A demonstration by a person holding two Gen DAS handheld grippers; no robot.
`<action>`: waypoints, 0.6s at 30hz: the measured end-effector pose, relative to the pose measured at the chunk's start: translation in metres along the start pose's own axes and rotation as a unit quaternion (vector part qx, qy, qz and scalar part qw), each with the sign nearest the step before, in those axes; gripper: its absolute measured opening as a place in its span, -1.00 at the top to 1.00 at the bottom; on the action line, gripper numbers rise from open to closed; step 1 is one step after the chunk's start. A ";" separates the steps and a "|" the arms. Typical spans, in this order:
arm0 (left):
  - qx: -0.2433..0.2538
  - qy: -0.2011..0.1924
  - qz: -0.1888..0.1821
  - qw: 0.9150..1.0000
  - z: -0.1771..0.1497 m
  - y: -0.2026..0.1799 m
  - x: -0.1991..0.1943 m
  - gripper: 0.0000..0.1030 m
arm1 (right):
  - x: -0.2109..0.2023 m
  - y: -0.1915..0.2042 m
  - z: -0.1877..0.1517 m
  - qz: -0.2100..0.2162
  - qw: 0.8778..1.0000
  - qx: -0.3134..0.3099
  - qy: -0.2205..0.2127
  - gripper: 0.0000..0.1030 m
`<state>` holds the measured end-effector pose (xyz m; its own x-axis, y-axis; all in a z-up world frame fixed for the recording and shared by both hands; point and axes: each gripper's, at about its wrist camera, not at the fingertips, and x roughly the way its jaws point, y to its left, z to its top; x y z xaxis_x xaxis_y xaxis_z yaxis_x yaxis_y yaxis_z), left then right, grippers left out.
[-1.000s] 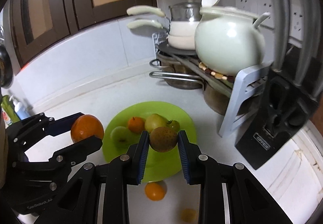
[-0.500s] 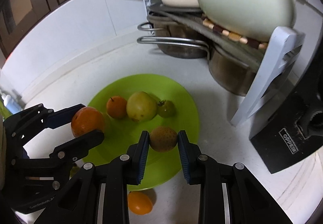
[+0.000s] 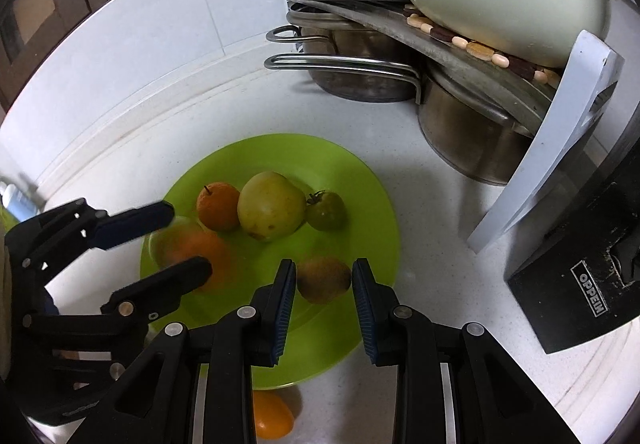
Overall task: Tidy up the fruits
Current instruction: 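Open both tools to release the fruits on the plate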
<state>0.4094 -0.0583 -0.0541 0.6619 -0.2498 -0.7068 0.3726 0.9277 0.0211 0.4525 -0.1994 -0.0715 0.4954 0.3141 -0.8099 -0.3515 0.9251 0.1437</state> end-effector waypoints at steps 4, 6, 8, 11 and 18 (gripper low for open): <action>0.002 -0.019 0.022 1.000 -0.001 0.000 -0.017 -0.01 | -0.009 0.002 -0.002 -0.006 1.000 -0.002 -0.009 0.37; -0.002 -0.027 0.027 0.999 -0.001 0.002 -0.026 -0.05 | -0.017 0.005 -0.005 -0.007 1.000 -0.005 -0.016 0.37; -0.008 -0.035 0.030 0.999 -0.001 0.002 -0.036 -0.05 | -0.025 0.007 -0.007 -0.010 1.000 -0.007 -0.025 0.37; -0.021 -0.051 0.035 0.998 -0.001 0.005 -0.053 -0.11 | -0.042 0.012 -0.011 -0.010 0.999 -0.006 -0.044 0.37; -0.038 -0.080 0.043 0.995 -0.005 0.006 -0.094 -0.24 | -0.087 0.027 -0.021 -0.020 0.995 -0.007 -0.099 0.25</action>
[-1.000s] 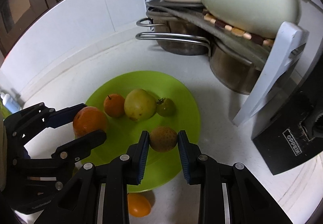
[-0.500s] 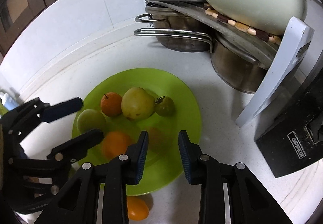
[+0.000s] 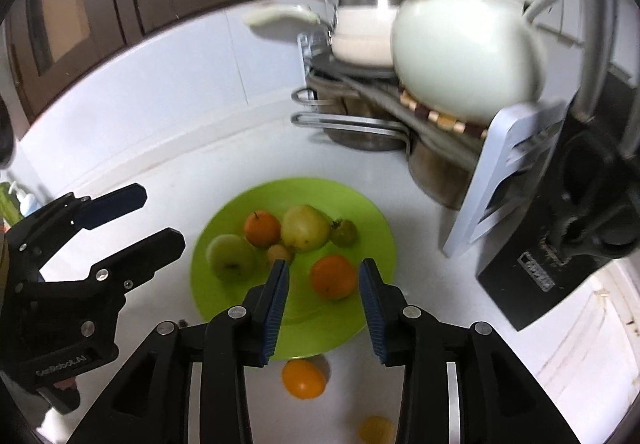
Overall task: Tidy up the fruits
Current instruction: 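Open both tools to release the fruits on the plate, then move both open tools back toward the loose fruits on the counter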
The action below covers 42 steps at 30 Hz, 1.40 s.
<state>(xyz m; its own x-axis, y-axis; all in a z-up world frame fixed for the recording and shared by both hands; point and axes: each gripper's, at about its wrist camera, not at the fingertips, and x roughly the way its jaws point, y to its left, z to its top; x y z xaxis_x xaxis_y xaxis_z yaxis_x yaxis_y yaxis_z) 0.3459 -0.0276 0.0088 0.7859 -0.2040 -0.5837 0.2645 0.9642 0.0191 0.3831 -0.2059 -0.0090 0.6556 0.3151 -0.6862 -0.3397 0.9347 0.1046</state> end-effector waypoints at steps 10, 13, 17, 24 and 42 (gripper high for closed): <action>-0.018 -0.027 0.013 0.999 -0.008 0.006 -0.047 -0.46 | -0.052 0.021 -0.012 -0.032 0.997 0.007 -0.065 -0.12; -0.018 -0.035 0.023 0.999 -0.013 0.006 -0.059 -0.52 | -0.063 0.029 -0.020 -0.040 0.996 0.007 -0.076 -0.19; -0.019 -0.043 0.038 0.998 -0.022 0.007 -0.074 -0.61 | -0.074 0.035 -0.031 -0.053 0.995 0.005 -0.088 -0.22; -0.020 -0.046 0.053 0.997 -0.044 0.009 -0.091 -0.66 | -0.085 0.044 -0.048 -0.072 0.992 -0.003 -0.103 -0.29; -0.021 0.000 0.044 0.999 -0.094 0.009 -0.069 -0.65 | -0.058 0.049 -0.094 -0.076 0.996 0.004 -0.054 -0.32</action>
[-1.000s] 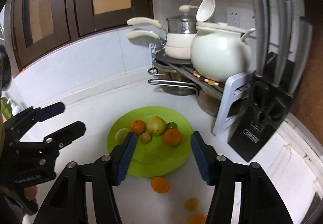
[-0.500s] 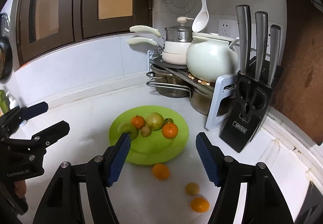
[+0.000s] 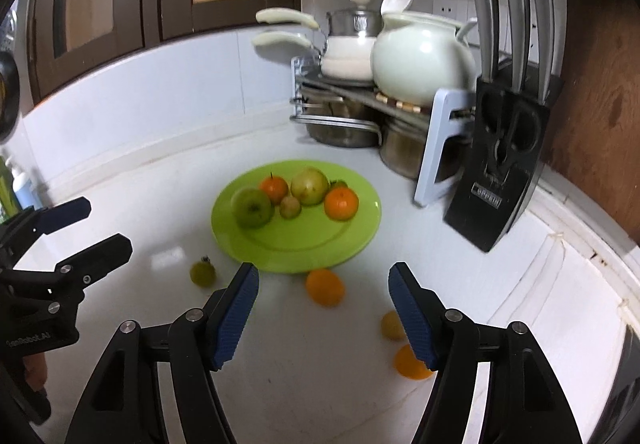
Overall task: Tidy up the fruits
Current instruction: 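Move both open tools back toward the loose fruits on the counter, then grasp the green tomato with the left tool while the right tool grasps an orange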
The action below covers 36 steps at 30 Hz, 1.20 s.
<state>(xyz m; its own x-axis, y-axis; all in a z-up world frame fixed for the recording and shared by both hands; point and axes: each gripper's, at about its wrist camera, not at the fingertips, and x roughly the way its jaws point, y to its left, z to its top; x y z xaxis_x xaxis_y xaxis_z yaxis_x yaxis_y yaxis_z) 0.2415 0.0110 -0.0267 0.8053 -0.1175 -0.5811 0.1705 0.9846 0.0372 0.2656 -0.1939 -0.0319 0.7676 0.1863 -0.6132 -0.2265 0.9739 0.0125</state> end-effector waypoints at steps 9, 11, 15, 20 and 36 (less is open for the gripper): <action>-0.005 0.052 -0.009 0.999 -0.018 0.002 0.036 -0.63 | 0.028 0.003 -0.011 0.003 1.000 -0.017 0.026 -0.32; -0.006 0.061 -0.012 0.998 -0.020 0.002 0.044 -0.60 | 0.036 0.003 -0.012 0.008 0.999 -0.015 0.037 -0.32; -0.005 0.076 -0.017 0.997 -0.024 0.001 0.058 -0.53 | 0.052 0.003 -0.015 0.016 0.998 -0.011 0.054 -0.32; -0.005 0.089 -0.027 0.996 -0.026 0.000 0.074 -0.43 | 0.068 0.001 -0.015 0.023 0.998 -0.007 0.065 -0.31; -0.018 0.118 -0.051 0.992 -0.022 -0.002 0.104 0.14 | 0.099 -0.004 -0.012 0.033 0.995 0.001 0.090 0.07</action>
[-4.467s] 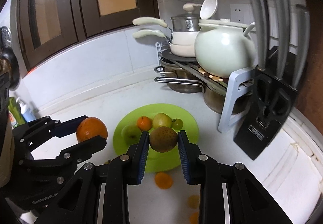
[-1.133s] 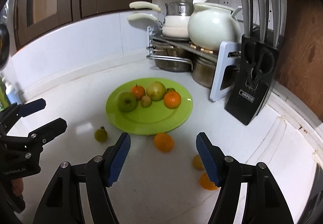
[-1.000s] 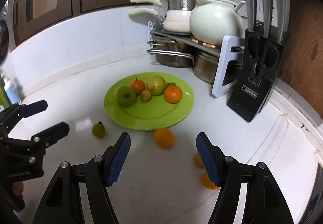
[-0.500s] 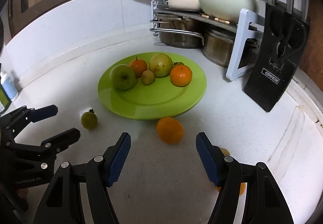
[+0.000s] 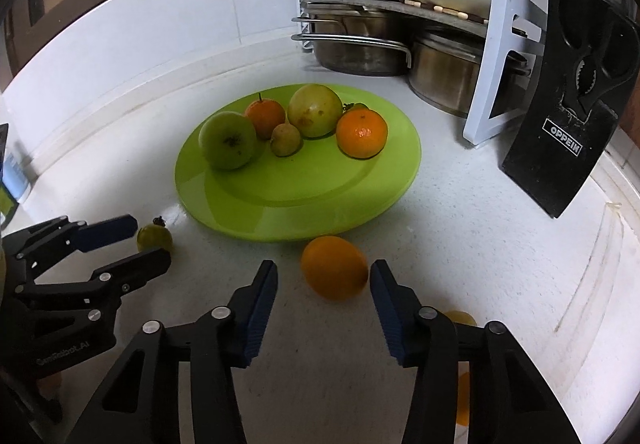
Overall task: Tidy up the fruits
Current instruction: 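Grasp the green tomato with the left tool while the right tool grasps an orange, then carry the green tomato and orange with both tools onto the green plate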
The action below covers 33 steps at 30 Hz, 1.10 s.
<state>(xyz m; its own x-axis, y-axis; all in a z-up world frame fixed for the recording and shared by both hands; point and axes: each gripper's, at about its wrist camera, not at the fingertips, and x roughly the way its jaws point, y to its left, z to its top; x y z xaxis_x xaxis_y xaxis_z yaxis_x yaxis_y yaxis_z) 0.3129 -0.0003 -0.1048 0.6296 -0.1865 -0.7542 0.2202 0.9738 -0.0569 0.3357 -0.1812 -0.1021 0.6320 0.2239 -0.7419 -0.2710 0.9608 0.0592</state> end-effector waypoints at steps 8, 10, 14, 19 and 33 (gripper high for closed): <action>0.004 0.004 0.000 1.000 0.002 -0.002 0.003 0.37 | 0.006 -0.002 0.004 -0.006 1.000 -0.002 0.002 0.15; 0.005 0.005 0.000 1.000 0.002 -0.003 0.005 0.43 | 0.009 -0.004 0.004 -0.006 1.000 -0.001 0.006 0.23; 0.005 0.004 -0.004 1.000 0.002 -0.003 0.005 0.44 | 0.009 -0.005 0.002 -0.004 1.000 0.004 0.007 0.23; 0.006 0.000 -0.005 1.000 0.002 -0.004 0.001 0.44 | 0.004 -0.004 -0.001 -0.003 1.000 0.008 0.005 0.23; 0.019 -0.032 -0.014 0.999 0.004 -0.016 -0.032 0.44 | -0.038 -0.002 -0.005 -0.002 0.999 0.019 -0.027 0.23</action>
<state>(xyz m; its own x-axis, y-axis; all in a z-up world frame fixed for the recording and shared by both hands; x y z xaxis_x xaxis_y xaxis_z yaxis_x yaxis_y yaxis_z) 0.2922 -0.0100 -0.0767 0.6690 -0.2220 -0.7093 0.2653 0.9628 -0.0511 0.3088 -0.1925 -0.0777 0.6713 0.2271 -0.7055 -0.2412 0.9670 0.0818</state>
